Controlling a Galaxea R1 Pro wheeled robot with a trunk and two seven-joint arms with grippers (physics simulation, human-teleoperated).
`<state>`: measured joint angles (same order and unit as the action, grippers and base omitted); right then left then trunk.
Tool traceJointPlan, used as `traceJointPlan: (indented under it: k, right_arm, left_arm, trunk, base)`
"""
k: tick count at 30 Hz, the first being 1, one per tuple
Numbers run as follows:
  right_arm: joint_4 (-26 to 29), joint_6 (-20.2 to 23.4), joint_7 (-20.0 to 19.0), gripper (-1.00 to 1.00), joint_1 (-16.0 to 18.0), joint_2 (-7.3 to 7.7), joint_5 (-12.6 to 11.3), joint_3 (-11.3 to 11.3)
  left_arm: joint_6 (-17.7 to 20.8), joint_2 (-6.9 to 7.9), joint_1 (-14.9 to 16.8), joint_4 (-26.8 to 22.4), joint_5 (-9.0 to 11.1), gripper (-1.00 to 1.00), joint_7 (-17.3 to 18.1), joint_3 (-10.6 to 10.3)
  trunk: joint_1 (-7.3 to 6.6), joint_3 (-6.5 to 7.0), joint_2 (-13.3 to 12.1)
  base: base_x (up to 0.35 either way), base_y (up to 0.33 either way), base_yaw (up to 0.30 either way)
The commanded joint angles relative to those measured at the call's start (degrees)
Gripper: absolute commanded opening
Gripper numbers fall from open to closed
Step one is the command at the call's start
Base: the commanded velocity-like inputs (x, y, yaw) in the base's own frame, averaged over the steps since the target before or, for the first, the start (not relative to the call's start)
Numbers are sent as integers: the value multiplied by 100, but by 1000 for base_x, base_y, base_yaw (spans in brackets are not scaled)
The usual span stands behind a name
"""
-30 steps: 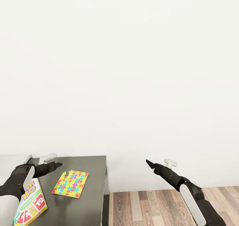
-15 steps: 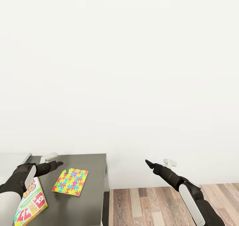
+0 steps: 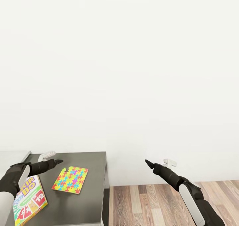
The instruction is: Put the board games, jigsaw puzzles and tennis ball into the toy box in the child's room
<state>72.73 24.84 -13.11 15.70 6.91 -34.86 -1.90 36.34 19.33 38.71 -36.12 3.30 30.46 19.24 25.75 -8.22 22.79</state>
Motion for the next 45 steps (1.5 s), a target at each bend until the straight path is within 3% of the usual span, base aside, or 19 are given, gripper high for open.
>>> traceJointPlan:
  k: [1,16,45]
  right_arm:
    - [5,24,2,100,4,4,-30,-3]
    - [5,21,1,100,5,4,-30,-3]
    - [13,19,-4,100,5,2,-30,-3]
  left_arm:
    - [52,19,5,-2,34,100,50,14]
    - [27,103,5,-1,27,100,193,10]
    - [22,65,5,17,21,100,151,-7]
  trunk:
    - [3,-22,13]
    - [3,-164,13]
    - [3,-437,13]
  base:
    - [0,0,0]
    - [0,0,0]
    - [0,0,0]
